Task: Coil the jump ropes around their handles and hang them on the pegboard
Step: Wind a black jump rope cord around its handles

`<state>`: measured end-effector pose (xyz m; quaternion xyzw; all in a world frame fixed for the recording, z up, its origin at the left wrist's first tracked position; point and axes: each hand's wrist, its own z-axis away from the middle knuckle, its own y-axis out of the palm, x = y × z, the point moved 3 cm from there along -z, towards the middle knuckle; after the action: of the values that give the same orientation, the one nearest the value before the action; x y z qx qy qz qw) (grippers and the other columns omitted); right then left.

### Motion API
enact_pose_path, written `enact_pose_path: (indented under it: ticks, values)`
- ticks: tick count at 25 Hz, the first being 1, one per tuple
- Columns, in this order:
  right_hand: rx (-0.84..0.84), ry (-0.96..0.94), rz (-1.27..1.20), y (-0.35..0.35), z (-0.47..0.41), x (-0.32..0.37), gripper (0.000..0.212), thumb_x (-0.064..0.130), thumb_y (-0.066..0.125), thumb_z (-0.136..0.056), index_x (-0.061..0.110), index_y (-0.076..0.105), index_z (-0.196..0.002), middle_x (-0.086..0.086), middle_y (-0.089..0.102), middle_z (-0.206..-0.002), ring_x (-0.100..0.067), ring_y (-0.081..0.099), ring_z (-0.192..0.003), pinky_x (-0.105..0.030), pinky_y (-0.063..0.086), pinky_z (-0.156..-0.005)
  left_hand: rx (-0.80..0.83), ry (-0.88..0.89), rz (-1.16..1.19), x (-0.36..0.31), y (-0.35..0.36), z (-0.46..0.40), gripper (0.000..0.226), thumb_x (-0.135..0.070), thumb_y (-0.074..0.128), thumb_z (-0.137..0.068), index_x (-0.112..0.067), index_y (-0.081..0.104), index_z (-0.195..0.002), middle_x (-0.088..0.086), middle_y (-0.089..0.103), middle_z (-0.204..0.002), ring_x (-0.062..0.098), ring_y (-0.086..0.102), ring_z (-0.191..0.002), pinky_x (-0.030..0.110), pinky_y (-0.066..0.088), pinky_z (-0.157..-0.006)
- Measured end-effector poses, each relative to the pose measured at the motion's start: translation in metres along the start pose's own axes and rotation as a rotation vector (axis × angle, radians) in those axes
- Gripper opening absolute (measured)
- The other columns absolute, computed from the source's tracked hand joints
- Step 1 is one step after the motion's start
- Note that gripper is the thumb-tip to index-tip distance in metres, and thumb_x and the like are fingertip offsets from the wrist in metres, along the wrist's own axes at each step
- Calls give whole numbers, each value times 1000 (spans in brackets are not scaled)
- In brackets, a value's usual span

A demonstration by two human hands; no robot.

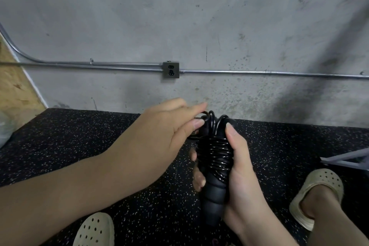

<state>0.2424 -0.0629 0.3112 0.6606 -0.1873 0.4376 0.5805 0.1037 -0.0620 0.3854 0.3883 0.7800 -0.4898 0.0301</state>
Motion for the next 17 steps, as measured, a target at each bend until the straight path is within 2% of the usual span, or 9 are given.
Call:
enact_pose_path:
  ticks: [5,8,12,14,17]
  values:
    - [-16,-49,85,1,1,-2,56,70,61,-72,19,72,-93,-17,63,-79,-22,46,-43,-24,38,-41,27,63,-114,1,-1,-2,48,-45,40,-102,-25,66,-137,-18,55,-84,4,57,-78,26,47,-72]
    - [5,-66,81,2,1,-1,53,69,60,-72,20,72,-88,-18,63,-78,-21,45,-43,-24,38,-41,38,123,-163,-3,-4,-1,49,-41,37,-102,-20,68,-135,-13,59,-84,6,56,-74,27,47,-68]
    - [33,-63,143,3,1,-6,60,69,62,-74,13,71,-94,-20,64,-80,-23,47,-45,-29,38,-47,0,173,-236,-4,-7,2,46,-35,41,-103,-14,69,-132,-13,59,-80,5,51,-72,26,44,-68]
    - [21,-56,199,1,1,-6,68,69,62,-75,6,69,-97,-21,66,-81,-23,49,-46,-30,40,-49,5,219,-342,-5,-9,3,48,-34,41,-102,-13,63,-138,-12,58,-76,6,50,-66,26,46,-59]
    - [19,-55,274,-3,1,-4,78,68,63,-75,-3,63,-107,-22,67,-81,-24,50,-49,-28,42,-48,48,275,-486,-7,-9,4,57,-37,39,-101,-13,42,-152,-10,54,-67,11,50,-57,30,48,-49]
